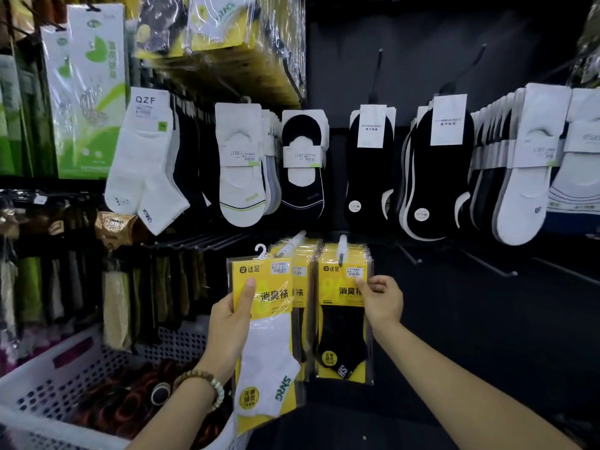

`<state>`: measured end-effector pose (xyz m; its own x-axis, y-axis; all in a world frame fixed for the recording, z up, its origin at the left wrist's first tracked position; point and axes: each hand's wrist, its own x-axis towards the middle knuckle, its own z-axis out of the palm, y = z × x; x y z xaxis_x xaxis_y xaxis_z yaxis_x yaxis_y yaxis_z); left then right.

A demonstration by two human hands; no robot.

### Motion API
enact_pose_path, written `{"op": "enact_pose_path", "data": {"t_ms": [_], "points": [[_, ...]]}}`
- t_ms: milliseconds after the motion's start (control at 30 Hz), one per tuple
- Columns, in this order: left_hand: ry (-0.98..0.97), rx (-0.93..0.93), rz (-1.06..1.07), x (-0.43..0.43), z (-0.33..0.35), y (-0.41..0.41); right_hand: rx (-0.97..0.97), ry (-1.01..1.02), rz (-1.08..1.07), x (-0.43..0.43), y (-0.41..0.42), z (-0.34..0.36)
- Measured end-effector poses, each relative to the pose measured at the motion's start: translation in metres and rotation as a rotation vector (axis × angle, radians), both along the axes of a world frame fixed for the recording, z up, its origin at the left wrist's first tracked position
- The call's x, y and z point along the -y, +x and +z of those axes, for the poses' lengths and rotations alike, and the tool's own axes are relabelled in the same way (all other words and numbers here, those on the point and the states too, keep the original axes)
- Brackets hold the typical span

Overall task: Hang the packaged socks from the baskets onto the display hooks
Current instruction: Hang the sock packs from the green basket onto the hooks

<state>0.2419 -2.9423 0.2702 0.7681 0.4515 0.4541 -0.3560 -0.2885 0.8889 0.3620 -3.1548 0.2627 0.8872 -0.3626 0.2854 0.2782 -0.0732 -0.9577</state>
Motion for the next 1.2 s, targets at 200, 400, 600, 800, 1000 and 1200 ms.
{"op": "enact_pose_path", "data": {"t_ms": [200, 400, 600, 800, 1000, 1200], "points": [[-0.061, -0.034, -0.053, 0.008, -0.007, 0.000, -0.062, -0.009, -0.035, 0.015, -0.014, -0.017], [-0.095, -0.068, -0.102, 0.039, -0.008, -0.005, -0.036, 0.025, 0.346, 0.007, -0.063, -0.002], [-0.102, -0.115, -0.259, 0.079, -0.017, -0.005, -0.067, 0.050, 0.547, 0.006, -0.099, 0.005], [-0.150, -0.091, -0.345, 0.101, -0.015, -0.010, -0.002, 0.182, 0.459, 0.028, -0.103, 0.005], [-0.098, -0.168, -0.337, 0.102, -0.018, -0.002, -0.006, 0.078, 0.306, 0.032, -0.078, 0.017], [-0.061, -0.176, -0.276, 0.095, -0.022, 0.018, -0.009, 0.012, 0.266, 0.010, -0.045, 0.014]]}}
